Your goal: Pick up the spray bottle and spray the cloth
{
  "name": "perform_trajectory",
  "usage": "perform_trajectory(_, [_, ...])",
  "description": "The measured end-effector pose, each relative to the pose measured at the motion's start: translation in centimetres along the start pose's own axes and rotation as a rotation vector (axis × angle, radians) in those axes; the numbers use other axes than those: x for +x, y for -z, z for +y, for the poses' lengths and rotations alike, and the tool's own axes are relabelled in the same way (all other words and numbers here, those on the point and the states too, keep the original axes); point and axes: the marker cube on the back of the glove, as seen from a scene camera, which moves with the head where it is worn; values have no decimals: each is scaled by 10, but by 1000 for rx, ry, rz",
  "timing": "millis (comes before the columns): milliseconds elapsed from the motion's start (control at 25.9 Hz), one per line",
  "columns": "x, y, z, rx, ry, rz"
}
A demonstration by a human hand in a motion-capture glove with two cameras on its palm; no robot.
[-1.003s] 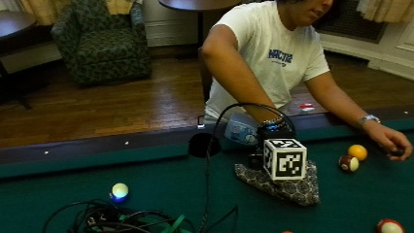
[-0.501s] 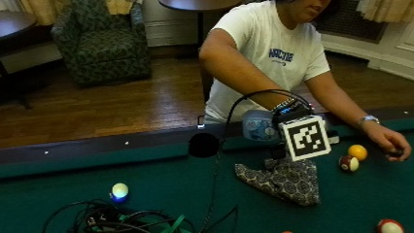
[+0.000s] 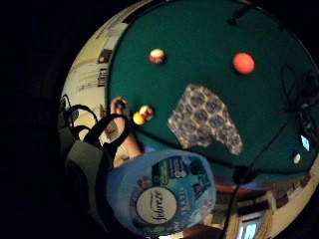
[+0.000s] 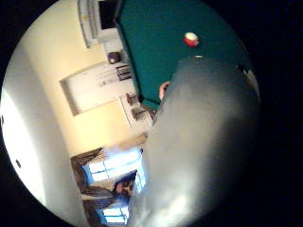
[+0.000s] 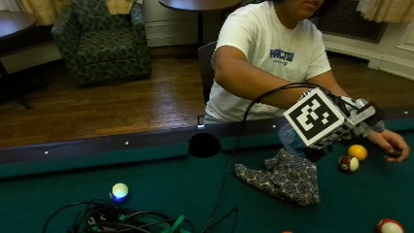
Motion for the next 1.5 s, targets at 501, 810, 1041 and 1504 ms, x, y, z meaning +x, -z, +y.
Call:
perform_trajectory(501, [0,-41,-73,360,351,-237])
perform_trajectory(810, [19,-71,-103,444,405,-272])
perform_trajectory(1041, [34,-96,-119,467,418,-283])
perform_trajectory(1504, [47,-114,-135,544,421,-333])
